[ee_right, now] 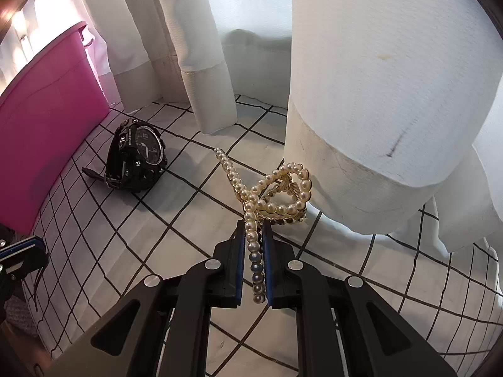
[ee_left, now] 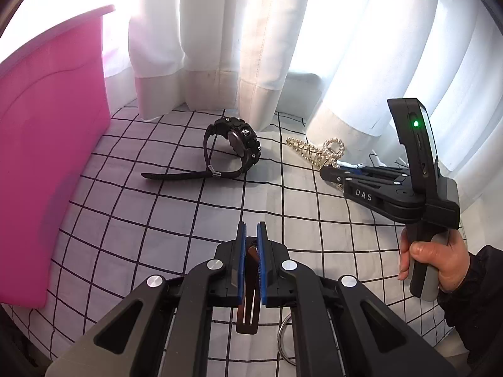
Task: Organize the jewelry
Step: 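Grasp the pearl hair clip with the right tool while the left tool grasps the brown clip, then lift the pearl clip with the right tool while the left tool carries the brown clip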
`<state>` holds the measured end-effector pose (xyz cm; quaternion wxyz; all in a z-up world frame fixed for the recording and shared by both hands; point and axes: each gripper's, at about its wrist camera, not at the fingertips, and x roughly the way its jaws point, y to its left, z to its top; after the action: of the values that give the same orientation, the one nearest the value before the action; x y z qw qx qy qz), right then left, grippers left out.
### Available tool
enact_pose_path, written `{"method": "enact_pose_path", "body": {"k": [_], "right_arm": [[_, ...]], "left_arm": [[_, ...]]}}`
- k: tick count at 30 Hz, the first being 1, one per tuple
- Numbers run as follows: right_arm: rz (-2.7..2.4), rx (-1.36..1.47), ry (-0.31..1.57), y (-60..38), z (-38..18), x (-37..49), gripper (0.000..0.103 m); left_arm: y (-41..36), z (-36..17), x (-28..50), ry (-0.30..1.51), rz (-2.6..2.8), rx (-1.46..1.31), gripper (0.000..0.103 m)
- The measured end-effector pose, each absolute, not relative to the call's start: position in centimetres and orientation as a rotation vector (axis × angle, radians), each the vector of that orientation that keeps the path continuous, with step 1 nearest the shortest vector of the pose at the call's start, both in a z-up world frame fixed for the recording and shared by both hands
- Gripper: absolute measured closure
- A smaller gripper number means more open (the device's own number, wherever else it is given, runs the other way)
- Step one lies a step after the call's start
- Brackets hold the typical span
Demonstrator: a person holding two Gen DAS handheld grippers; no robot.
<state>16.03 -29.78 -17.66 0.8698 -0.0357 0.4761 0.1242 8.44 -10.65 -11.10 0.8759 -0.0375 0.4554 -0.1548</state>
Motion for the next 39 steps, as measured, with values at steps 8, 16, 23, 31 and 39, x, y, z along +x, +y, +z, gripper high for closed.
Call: {"method": "enact_pose_path", "body": {"k": [8, 16, 23, 31, 39], "right_arm": [[0.262, -0.037, 0.958, -28.3, -15.9, 13.3, 0.096], [0.239, -0.029, 0.936, -27.5, -15.5, 12.4, 0.096], [0.22, -0.006, 0.937, -28.1, -15.2, 11.9, 0.096], [0.218, 0.031, 0.913, -28.1, -14.2, 11.6, 0.096], [0.233, 0.005, 0.831, -26.8, -10.3, 11.3, 0.099]], "left_arm": [[-9.2, -7.7, 6.5, 0.89, -0.351, -0.089, 0.096], [-7.2, -5.8, 6.6, 0.855, -0.355, -0.116, 0.096], [-4.9, -6.0, 7.5, 0.851, -0.309, -0.118, 0.096], [-2.4, -5.8, 7.9, 0.844, -0.274, -0.15, 0.096], [-1.6, -3.6, 8.0, 0.797, -0.28, -0.164, 0.096]]}}
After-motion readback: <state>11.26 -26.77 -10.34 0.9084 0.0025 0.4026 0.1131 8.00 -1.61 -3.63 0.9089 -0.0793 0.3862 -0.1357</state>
